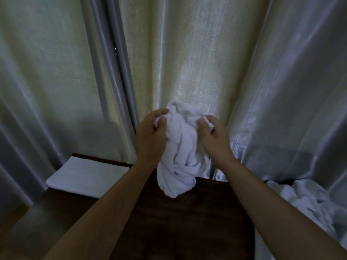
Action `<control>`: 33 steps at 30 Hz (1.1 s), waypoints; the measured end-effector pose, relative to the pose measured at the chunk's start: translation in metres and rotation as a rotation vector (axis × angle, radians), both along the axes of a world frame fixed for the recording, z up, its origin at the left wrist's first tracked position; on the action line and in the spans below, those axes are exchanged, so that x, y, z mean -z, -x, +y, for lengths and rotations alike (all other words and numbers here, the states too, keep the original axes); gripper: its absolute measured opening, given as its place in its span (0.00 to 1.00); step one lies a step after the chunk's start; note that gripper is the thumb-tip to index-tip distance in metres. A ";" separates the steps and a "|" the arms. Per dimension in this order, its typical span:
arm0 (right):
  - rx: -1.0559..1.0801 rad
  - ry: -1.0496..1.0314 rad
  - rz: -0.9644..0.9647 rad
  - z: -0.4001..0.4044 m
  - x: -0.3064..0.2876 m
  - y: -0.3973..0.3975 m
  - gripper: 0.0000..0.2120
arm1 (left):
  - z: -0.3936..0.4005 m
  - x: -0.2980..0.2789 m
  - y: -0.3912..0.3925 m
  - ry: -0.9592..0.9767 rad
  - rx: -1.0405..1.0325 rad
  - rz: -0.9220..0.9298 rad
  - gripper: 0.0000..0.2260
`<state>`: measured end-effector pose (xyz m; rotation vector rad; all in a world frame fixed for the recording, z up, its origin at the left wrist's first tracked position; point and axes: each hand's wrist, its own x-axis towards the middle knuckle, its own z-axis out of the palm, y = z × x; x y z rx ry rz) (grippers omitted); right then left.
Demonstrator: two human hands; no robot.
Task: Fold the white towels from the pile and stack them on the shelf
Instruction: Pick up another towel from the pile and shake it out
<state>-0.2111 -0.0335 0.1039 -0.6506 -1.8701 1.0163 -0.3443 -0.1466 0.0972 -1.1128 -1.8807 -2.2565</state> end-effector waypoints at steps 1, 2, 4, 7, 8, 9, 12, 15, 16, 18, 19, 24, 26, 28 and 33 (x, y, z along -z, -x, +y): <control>0.058 0.035 0.050 0.004 -0.004 -0.003 0.14 | -0.002 -0.003 0.006 0.017 -0.033 -0.016 0.10; 0.104 0.071 0.095 0.007 -0.009 -0.006 0.14 | -0.004 -0.004 0.016 0.030 -0.063 -0.019 0.10; 0.165 0.105 0.138 0.017 -0.019 -0.014 0.12 | -0.008 -0.011 0.033 0.049 -0.089 0.016 0.10; 0.190 0.075 0.117 0.031 -0.032 -0.023 0.14 | -0.010 -0.019 0.052 0.076 -0.082 0.111 0.10; 0.191 0.056 0.101 0.033 -0.035 -0.024 0.16 | -0.010 -0.023 0.058 0.088 -0.081 0.149 0.11; 0.197 0.025 0.078 0.035 -0.037 -0.025 0.18 | -0.011 -0.027 0.062 0.094 -0.081 0.177 0.12; 0.234 -0.073 0.010 0.040 -0.041 -0.028 0.20 | -0.011 -0.039 0.072 0.078 -0.081 0.217 0.17; 0.299 -0.156 -0.040 0.048 -0.049 -0.034 0.21 | -0.010 -0.048 0.077 0.115 -0.090 0.191 0.18; 0.317 -0.170 -0.055 0.051 -0.053 -0.036 0.22 | -0.009 -0.051 0.080 0.147 -0.092 0.180 0.18; 0.333 -0.192 -0.072 0.060 -0.063 -0.040 0.23 | -0.008 -0.059 0.087 0.182 -0.052 0.171 0.16; 0.326 -0.188 -0.062 0.065 -0.067 -0.042 0.23 | -0.009 -0.063 0.090 0.193 -0.031 0.155 0.16; 0.222 -0.132 -0.027 0.083 -0.087 -0.055 0.24 | -0.007 -0.083 0.105 0.138 0.217 -0.264 0.15; 0.125 -0.136 -0.100 0.083 -0.093 -0.062 0.18 | -0.006 -0.088 0.107 0.133 0.284 -0.309 0.16; 0.011 -0.088 -0.190 0.082 -0.096 -0.068 0.09 | -0.005 -0.090 0.110 0.129 0.335 -0.320 0.16; -0.125 0.160 -0.105 0.076 -0.089 -0.064 0.09 | -0.004 -0.091 0.105 0.222 0.440 -0.377 0.11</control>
